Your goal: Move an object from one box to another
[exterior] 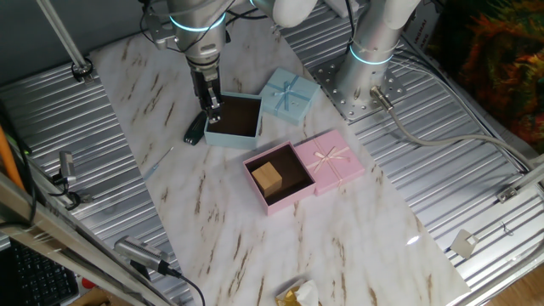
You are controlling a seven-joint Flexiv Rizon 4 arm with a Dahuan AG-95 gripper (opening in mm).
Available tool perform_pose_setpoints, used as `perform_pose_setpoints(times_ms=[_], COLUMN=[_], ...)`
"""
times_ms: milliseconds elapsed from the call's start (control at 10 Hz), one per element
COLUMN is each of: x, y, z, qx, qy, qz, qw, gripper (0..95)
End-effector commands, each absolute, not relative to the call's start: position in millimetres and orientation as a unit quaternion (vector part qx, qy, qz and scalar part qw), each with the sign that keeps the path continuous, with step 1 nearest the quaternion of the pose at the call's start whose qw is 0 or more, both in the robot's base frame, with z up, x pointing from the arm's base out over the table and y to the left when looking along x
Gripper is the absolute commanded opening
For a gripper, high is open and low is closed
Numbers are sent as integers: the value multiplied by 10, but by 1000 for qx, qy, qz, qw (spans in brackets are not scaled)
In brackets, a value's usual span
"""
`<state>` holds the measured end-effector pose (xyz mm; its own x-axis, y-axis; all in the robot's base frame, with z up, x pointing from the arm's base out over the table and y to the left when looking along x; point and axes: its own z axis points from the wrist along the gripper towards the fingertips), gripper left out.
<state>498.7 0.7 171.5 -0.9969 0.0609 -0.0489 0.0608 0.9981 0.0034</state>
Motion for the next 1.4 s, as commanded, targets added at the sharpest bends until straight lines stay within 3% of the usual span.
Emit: perform_pose_setpoints(times_ms=[100, 200, 300, 600, 700, 1400], x=[5014, 5017, 5015, 4975, 4971, 4826], y=[24, 81, 179, 661, 729, 1144], z=[1675, 1664, 1657, 1612, 1587, 1740], qx=[21, 14, 13, 1, -7, -42], qy=[999, 1000, 999, 999, 999, 998], qz=[0, 2, 1, 4, 1, 13], qw=[27, 28, 32, 41, 50, 39], gripper=[570, 570, 760, 760, 950, 950])
